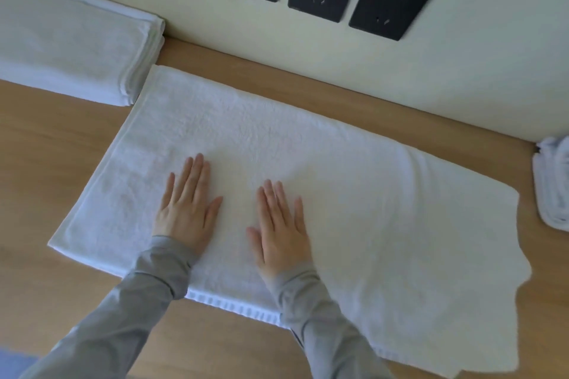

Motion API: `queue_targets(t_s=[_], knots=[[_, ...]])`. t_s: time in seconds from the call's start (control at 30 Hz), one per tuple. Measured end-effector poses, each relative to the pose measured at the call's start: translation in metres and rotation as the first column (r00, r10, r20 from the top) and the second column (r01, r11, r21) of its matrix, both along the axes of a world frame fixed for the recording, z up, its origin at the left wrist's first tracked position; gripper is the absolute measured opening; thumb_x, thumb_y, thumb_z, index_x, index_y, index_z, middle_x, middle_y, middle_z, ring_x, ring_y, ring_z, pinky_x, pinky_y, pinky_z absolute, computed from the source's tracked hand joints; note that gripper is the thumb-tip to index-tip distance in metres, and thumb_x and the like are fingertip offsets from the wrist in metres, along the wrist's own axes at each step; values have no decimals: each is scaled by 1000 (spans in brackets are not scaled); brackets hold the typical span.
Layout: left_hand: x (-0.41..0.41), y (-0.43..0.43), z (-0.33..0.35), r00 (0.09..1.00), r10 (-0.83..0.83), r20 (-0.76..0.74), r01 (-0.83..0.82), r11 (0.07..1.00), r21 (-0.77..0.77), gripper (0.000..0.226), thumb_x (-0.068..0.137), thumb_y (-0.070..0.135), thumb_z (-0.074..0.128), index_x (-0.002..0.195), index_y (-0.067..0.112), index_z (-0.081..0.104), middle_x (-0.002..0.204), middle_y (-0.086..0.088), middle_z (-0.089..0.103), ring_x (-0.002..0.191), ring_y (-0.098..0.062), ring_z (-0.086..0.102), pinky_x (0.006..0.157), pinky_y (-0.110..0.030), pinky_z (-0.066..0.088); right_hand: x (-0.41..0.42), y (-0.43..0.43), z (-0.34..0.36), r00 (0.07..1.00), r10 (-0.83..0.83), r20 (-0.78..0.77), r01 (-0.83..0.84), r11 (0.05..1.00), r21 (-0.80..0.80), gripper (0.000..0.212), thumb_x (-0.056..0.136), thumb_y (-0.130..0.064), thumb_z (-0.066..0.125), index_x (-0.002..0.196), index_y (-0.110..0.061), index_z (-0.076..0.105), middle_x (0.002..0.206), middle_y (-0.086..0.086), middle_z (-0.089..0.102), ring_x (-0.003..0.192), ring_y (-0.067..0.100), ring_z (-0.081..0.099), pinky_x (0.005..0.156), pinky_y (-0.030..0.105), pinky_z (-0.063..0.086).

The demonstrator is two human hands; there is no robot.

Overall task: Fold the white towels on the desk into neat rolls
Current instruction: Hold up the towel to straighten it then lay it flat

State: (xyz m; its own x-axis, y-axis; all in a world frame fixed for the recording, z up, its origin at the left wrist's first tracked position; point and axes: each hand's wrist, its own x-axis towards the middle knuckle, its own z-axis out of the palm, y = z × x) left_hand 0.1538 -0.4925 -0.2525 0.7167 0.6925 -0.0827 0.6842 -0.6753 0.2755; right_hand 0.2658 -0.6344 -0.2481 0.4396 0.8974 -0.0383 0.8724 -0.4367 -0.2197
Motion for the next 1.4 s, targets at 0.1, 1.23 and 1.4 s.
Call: queue_targets(t_s=[0.1,1.23,1.4], knots=[[-4,-11,-5,999,-40,-36,41,999,5,73,90,53,6,149,11,7,156,0,4,145,-15,1,119,-35,-2,-7,-49,-10,998,55,4,-55,997,-62,56,94,-36,34,143,-9,34,153,4,26,142,22,21,109,50,20],[142,-325,31,601,-776,190,788,616,25,74,58,59,78,119,18,65,128,-2,60,117,-19,59,88,-34,53,146,-358,31,-66,-657,-751,913,263,-311,27,85,-15,67,108,-8,55,105,13,60,88,24,57,79,35,46],[173,-359,30,765,-627,147,644,744,-181,81,73,59,57,139,15,43,142,0,46,130,-19,44,104,-34,35,157,-328,51,-49,-483,-874,905,349,-243,10,79,-12,72,79,-13,62,68,-4,65,60,9,63,54,20,49]])
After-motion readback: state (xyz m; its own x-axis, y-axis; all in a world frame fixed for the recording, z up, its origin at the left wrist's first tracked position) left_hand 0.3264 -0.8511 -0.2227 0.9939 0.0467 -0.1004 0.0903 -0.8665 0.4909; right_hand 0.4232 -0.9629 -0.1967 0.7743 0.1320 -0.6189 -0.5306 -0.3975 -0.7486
